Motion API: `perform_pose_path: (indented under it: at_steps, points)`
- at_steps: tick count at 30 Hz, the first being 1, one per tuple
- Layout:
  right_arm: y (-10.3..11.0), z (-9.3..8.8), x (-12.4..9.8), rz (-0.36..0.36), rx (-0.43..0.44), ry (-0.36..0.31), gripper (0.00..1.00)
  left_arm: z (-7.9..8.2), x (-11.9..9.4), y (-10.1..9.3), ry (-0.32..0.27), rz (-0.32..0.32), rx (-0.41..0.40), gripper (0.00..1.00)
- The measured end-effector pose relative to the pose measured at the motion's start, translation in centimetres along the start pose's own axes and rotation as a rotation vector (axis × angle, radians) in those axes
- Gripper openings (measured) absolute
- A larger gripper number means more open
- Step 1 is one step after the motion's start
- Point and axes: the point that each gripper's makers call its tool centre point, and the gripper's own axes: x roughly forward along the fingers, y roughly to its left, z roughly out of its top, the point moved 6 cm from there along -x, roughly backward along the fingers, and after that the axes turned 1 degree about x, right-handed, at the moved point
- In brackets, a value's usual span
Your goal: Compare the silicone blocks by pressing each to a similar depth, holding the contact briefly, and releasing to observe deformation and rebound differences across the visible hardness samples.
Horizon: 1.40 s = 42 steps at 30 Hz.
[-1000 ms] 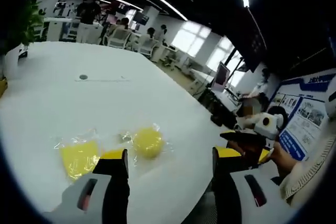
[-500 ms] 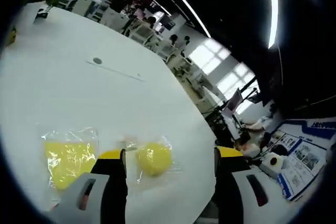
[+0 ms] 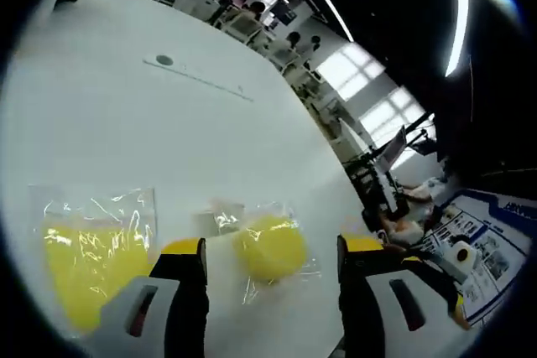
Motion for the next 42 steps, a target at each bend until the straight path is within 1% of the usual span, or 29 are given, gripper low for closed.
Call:
perform_pose_path:
  at_steps: [2, 5, 9, 13, 16, 19, 22, 25, 27, 28, 31, 34, 35, 36, 37, 39, 40, 41, 42]
  points:
    - [-0.1, 0.0, 0.1, -0.003, 0.001, 0.007, 0.69, 0.0, 0.7, 0.4, 0.011, 0.008, -0.005, 0.63]
    - [-0.2, 0.0, 0.2, -0.005, 0.004, 0.011, 0.69, 0.0, 1.6, 0.9, 0.012, 0.014, -0.041, 0.62]
    - [-0.3, 0.2, 0.3, -0.008, 0.013, 0.007, 0.68, 0.0, 2.4, 1.5, 0.011, 0.028, -0.129, 0.6]
    - [-0.4, 0.3, 0.2, -0.015, 0.019, 0.004, 0.68, 0.0, 3.2, 1.9, 0.023, 0.052, -0.131, 0.59]
    - [-0.5, 0.2, 0.1, -0.021, 0.025, 0.011, 0.67, -0.2, 3.6, 2.2, 0.046, 0.07, -0.136, 0.55]
    - [-0.6, 0.0, 0.0, -0.027, 0.028, 0.018, 0.67, 0.0, 4.2, 2.6, 0.034, 0.081, -0.188, 0.51]
    - [-0.8, -0.1, -0.3, -0.035, 0.035, 0.013, 0.66, 0.4, 4.7, 2.6, 0.025, 0.085, -0.199, 0.48]
    - [-0.9, -0.2, -0.4, -0.04, 0.035, 0.019, 0.66, 0.5, 5.3, 2.5, 0.028, 0.088, -0.227, 0.43]
    - [-0.9, -0.1, -0.4, -0.041, 0.037, 0.019, 0.66, 0.5, 5.7, 2.5, 0.027, 0.089, -0.228, 0.4]
    - [-0.9, -0.1, -0.4, -0.042, 0.037, 0.017, 0.66, 0.4, 6.0, 2.3, 0.032, 0.088, -0.217, 0.38]
    - [-1.0, 0.0, -0.4, -0.045, 0.038, 0.013, 0.65, 0.2, 6.5, 2.2, 0.05, 0.079, -0.215, 0.3]
    - [-1.1, -0.1, -0.5, -0.047, 0.037, 0.021, 0.65, -0.2, 6.6, 2.8, 0.08, 0.108, -0.217, 0.19]
    - [-1.1, -0.1, -0.5, -0.047, 0.039, 0.021, 0.65, -0.1, 6.6, 2.9, 0.066, 0.103, -0.229, 0.18]
    - [-1.1, -0.1, -0.5, -0.047, 0.04, 0.021, 0.65, -0.1, 6.6, 2.8, 0.063, 0.095, -0.263, 0.17]
    - [-1.2, -0.1, -0.5, -0.048, 0.04, 0.022, 0.65, -0.1, 6.6, 3.0, 0.069, 0.091, -0.271, 0.15]
    - [-1.2, -0.2, -0.5, -0.05, 0.04, 0.023, 0.65, -0.1, 6.6, 2.8, 0.072, 0.058, -0.231, 0.07]
    - [-1.2, -0.2, -0.5, -0.051, 0.04, 0.027, 0.65, 0.0, 6.6, 2.8, 0.064, 0.052, -0.217, 0.01]
    - [-1.2, -0.2, -0.4, -0.051, 0.038, 0.028, 0.65, 0.1, 6.7, 2.6, 0.062, 0.042, -0.218, 0.0]
    - [-1.1, -0.1, -0.4, -0.05, 0.036, 0.026, 0.64, 0.0, 6.7, 2.6, 0.065, 0.046, -0.212, 0.0]
